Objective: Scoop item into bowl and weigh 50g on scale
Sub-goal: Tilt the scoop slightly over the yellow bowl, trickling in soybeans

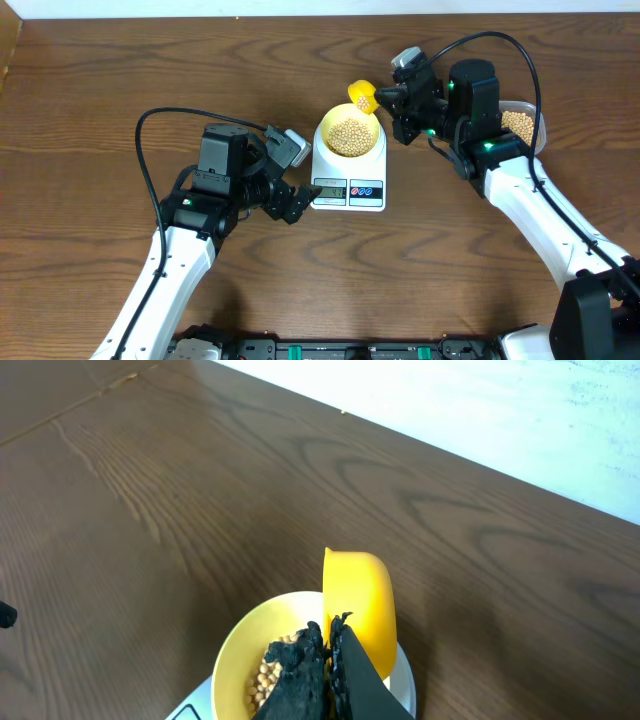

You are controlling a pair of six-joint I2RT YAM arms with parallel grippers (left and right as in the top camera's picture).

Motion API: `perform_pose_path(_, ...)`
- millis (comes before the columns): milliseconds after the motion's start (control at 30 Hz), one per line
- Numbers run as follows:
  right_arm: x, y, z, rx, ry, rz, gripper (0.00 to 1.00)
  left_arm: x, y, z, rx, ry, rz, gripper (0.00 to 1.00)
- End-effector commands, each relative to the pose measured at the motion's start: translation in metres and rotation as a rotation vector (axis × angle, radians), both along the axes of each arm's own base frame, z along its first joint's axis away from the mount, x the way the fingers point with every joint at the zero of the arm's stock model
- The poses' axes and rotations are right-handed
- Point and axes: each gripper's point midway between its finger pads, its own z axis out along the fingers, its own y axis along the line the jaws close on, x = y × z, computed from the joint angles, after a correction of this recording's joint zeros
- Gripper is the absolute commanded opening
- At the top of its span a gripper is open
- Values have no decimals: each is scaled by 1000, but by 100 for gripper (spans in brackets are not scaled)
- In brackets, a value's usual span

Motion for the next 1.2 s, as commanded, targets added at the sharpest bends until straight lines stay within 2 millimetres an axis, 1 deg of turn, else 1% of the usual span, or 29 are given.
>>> perform_pose_path(0,0,3,-1,-11,-8,10,1,0,2,1,4,-7,5,91)
perform_pose_path(967,3,0,-2,-20,-10,-7,1,0,2,1,4,-7,5,91)
perform_pose_path(1167,1,2,-3,-17,-5,3,1,0,2,1,4,-8,5,91)
